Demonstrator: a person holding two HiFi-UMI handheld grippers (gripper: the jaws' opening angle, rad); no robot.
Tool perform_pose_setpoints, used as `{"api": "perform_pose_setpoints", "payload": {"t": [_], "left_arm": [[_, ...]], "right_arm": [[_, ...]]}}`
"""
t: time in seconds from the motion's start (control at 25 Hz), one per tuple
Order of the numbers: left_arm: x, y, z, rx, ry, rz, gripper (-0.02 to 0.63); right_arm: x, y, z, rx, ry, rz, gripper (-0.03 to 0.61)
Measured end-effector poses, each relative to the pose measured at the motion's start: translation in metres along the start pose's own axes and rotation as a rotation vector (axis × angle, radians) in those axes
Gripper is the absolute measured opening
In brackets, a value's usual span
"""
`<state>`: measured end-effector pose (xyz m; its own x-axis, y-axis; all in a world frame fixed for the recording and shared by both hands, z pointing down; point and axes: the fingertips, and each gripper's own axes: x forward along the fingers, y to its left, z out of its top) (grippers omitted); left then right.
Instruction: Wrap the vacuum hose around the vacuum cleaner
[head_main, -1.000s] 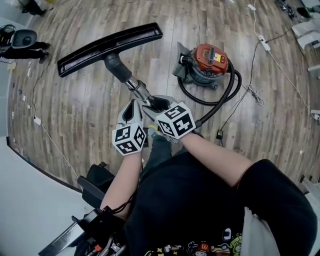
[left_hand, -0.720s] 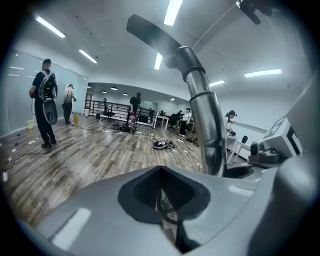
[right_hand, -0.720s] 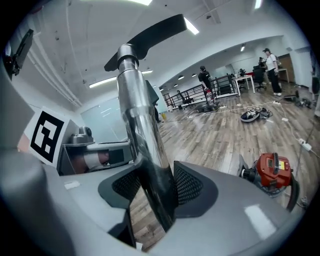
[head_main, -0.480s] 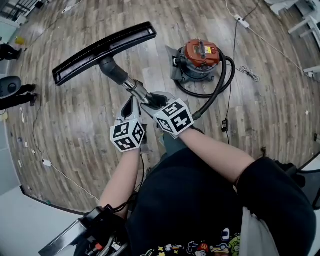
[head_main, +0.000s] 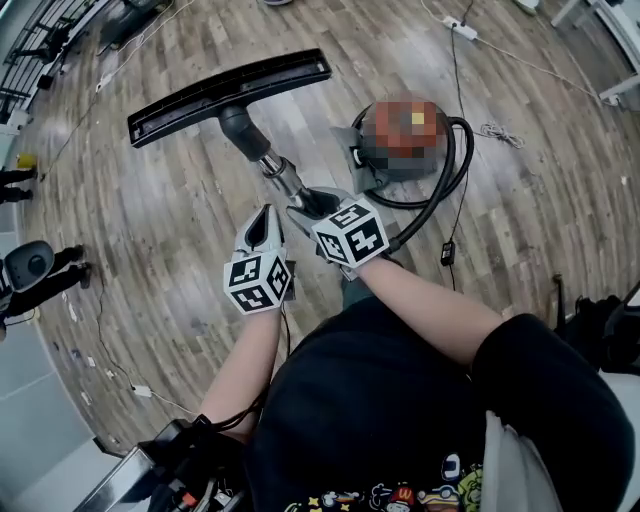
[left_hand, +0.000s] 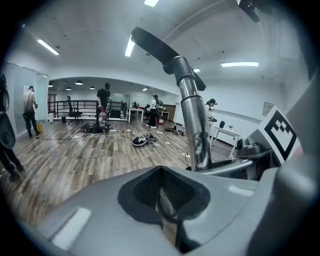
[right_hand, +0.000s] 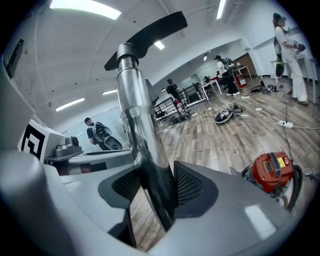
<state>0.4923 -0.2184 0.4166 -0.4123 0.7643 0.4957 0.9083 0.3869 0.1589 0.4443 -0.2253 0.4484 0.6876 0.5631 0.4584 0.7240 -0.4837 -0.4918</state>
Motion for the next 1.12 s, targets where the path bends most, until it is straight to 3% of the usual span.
{"api": "perform_pose_setpoints", "payload": {"t": [0.16,0.4,0.64,0.8,1.12], "left_arm": [[0.027,0.020,0.008,0.031,-0.007,-0.071,0.000],[0.099,0.052,0.066,0.071,0.049,-0.237,0.000],[0.145,0.083,0.100,0.169,0.103,-0.409,0.000],[0.190,0.090,0.128,0.262,0.151,-0.522,0.000],[0.254,0.096,0.118,0.325,0.178,-0.634,0.000]], "right_arm": [[0.028,-0.006,0.012,0.031,-0.040,-0.041,0.215],[0.074,-0.036,0.076,0.110,-0.073,-0.168,0.215],[0.118,-0.071,0.110,0.157,-0.175,-0.277,0.215],[0.128,-0.121,0.139,0.237,-0.251,-0.389,0.216],[0.161,-0.177,0.146,0.321,-0.343,-0.498,0.219]]}}
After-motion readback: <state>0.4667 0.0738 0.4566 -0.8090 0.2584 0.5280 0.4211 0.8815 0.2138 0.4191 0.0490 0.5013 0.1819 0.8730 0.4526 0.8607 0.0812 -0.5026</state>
